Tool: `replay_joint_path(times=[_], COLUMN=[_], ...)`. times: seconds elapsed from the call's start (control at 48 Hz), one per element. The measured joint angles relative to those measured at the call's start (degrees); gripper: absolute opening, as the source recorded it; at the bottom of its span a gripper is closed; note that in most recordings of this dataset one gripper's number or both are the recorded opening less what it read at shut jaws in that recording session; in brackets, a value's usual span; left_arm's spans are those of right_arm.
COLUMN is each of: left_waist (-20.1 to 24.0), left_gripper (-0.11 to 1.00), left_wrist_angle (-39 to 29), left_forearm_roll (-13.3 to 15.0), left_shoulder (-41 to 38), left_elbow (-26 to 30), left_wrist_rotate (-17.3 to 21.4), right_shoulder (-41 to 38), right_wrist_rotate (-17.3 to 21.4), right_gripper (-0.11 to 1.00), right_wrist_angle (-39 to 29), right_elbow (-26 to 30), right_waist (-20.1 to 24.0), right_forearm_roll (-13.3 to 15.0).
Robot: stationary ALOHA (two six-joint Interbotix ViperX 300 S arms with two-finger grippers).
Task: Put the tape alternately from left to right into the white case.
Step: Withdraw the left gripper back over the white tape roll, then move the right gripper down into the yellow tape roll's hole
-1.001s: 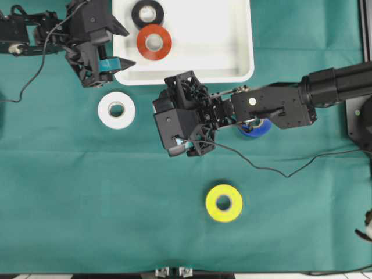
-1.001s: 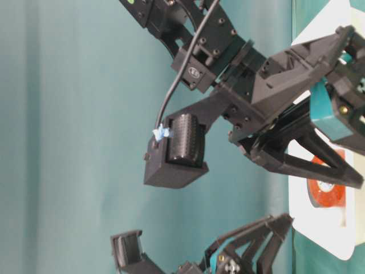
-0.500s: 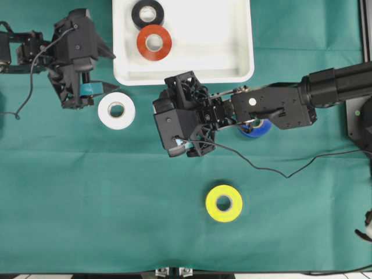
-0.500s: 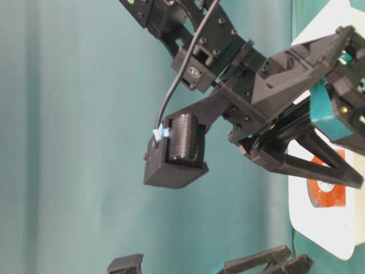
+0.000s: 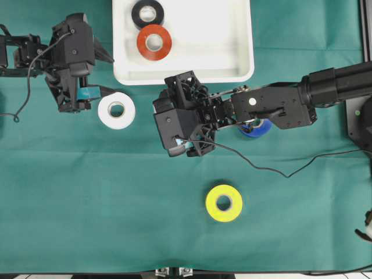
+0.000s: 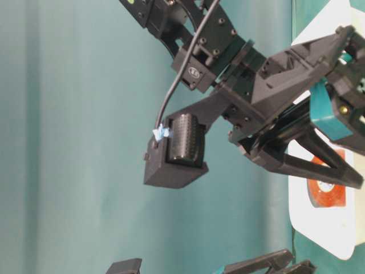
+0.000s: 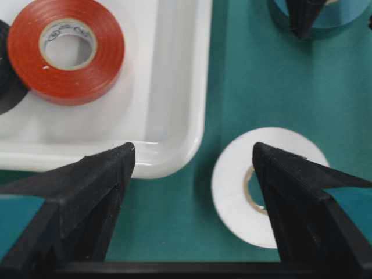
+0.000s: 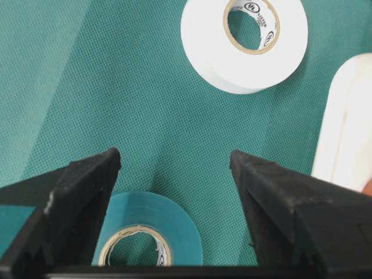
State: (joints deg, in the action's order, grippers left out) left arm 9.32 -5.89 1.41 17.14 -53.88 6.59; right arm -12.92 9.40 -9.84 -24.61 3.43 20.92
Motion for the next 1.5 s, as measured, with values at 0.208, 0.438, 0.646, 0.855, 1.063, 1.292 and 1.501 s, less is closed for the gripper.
replay_joint_path(times=[0.208, 0.438, 0.646, 0.855, 1.063, 1.292, 1.501], left_waist=[-2.72, -6.06, -7.21, -7.21, -7.21, -7.21, -7.29], left_gripper=[0.88, 0.88, 0.88, 0.88, 0.88, 0.88, 0.88], left_wrist_angle=[0.0, 0.0, 0.09, 0.18, 0.18, 0.18, 0.35], left_forearm_roll=[0.09, 0.09, 0.09, 0.09, 0.0, 0.09, 0.0], left_shoulder=[0.0, 0.0, 0.0, 0.0, 0.0, 0.0, 0.0], left_elbow=[-1.05, -2.02, -2.46, -2.55, -2.55, -2.55, -2.46], left_wrist_rotate=[-0.18, -0.53, -0.97, -0.88, -1.05, -0.97, -0.97], right_shoulder=[0.0, 0.0, 0.0, 0.09, 2.37, 4.39, 6.15], right_wrist_rotate=[0.09, 0.09, 0.09, 0.09, 0.09, 0.09, 2.72], right_gripper=[0.83, 0.83, 0.83, 0.83, 0.83, 0.83, 0.83], right_wrist_angle=[0.0, 0.0, 0.09, 0.0, 0.0, 0.0, 0.0], right_elbow=[0.0, 0.0, 0.0, 0.0, -0.97, -3.25, -5.54], right_waist=[0.0, 0.0, 0.0, 0.0, 1.32, 4.39, 6.94], right_forearm_roll=[-0.09, -0.09, -0.09, -0.09, -0.09, -0.18, -0.53])
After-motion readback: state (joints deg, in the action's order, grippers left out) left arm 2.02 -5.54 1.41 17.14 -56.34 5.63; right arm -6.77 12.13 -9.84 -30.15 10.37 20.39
